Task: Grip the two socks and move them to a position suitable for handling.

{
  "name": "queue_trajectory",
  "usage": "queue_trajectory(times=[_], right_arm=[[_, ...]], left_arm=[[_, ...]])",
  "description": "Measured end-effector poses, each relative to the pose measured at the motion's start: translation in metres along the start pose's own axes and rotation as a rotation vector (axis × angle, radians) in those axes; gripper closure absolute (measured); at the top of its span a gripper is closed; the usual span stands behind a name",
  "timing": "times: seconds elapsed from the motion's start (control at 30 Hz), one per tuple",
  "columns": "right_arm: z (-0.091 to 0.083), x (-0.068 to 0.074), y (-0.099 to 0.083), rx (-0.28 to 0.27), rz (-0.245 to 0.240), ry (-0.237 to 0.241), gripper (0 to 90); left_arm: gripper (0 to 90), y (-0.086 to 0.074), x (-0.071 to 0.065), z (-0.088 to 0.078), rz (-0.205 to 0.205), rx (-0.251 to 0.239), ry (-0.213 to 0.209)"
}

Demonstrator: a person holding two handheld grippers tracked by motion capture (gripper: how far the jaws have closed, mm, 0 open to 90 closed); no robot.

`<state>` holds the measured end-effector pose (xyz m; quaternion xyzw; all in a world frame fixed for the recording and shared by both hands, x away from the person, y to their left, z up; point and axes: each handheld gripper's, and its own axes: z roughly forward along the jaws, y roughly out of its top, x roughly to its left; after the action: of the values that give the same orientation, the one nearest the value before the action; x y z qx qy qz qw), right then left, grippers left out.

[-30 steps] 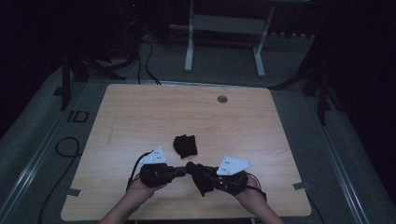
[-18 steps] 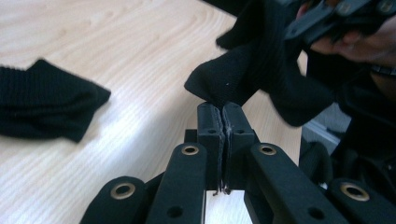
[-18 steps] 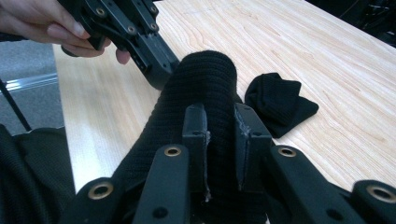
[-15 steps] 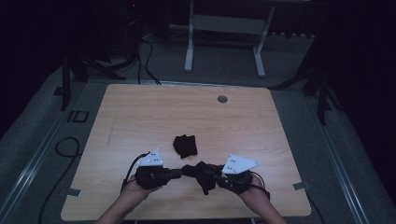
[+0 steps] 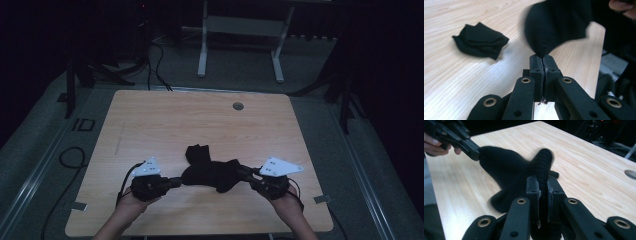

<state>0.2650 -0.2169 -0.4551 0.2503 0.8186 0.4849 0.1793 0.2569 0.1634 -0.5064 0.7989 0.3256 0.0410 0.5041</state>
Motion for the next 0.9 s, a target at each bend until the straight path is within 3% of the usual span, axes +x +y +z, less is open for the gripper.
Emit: queue_trajectory(times=[0.13, 0.27, 0.4, 0.6, 0.67, 0.9], right_arm=[[-0.011, -0.010, -0.005, 0.002, 0.029, -0.042, 82.5], [-0.012, -0.014, -0.014, 0.027, 0.050, -0.034, 81.9], [-0.008, -0.016, -0.028, 0.068, 0.074, -0.017, 81.0], [0.019, -0.016, -0.057, 0.175, 0.112, 0.003, 81.0], [0.030, -0.016, -0.067, 0.219, 0.121, 0.015, 80.5], [0.046, -0.019, -0.079, 0.275, 0.125, 0.021, 75.6]], left_arm=[[88.1, -0.001, 0.000, -0.011, -0.007, -0.002, 0.020], [88.1, -0.003, -0.002, -0.015, -0.002, 0.001, 0.029], [88.0, -0.015, -0.001, -0.012, -0.036, 0.053, 0.019], [87.8, -0.038, 0.004, 0.012, -0.102, 0.145, -0.004], [87.7, -0.043, 0.005, 0.018, -0.112, 0.170, 0.005], [86.7, -0.051, 0.010, 0.025, -0.125, 0.194, 0.005]])
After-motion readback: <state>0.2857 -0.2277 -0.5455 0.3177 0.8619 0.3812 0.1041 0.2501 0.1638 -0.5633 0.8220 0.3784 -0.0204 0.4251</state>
